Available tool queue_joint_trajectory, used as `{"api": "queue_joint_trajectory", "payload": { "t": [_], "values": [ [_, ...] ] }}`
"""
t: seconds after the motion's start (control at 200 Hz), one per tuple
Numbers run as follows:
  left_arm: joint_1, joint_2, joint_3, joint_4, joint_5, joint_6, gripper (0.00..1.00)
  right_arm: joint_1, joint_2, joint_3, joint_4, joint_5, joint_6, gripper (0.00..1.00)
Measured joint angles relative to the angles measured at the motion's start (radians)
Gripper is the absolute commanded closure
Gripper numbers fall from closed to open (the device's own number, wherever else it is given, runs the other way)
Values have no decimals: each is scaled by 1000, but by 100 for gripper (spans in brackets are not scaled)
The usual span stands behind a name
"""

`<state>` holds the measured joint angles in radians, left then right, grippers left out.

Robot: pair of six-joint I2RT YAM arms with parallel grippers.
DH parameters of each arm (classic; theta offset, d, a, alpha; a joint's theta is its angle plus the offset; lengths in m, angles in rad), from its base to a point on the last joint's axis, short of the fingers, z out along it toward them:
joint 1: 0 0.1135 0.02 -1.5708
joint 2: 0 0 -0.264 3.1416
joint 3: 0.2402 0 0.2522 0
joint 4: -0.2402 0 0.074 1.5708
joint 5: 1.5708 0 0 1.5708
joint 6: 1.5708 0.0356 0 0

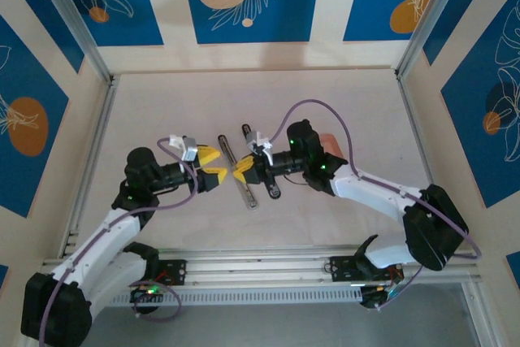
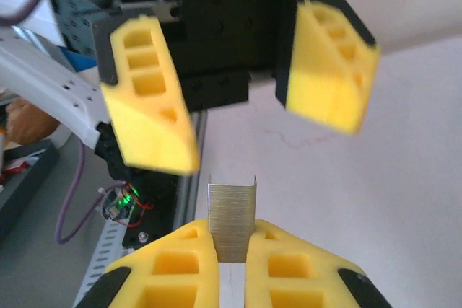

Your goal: Load the staples into the stapler

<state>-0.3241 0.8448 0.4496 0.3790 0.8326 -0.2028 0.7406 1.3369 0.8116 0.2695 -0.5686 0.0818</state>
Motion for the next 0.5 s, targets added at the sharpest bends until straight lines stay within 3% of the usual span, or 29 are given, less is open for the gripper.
{"api": "queue_joint_trajectory", "payload": {
  "t": [0.27, 0.5],
  "values": [
    [0, -14, 0, -241, -388, 40, 18, 51, -151, -43, -345, 345, 138, 88],
    [0, 50, 0, -317, -524, 41, 17, 106, -175, -49, -657, 583, 328, 88]
  ]
}}
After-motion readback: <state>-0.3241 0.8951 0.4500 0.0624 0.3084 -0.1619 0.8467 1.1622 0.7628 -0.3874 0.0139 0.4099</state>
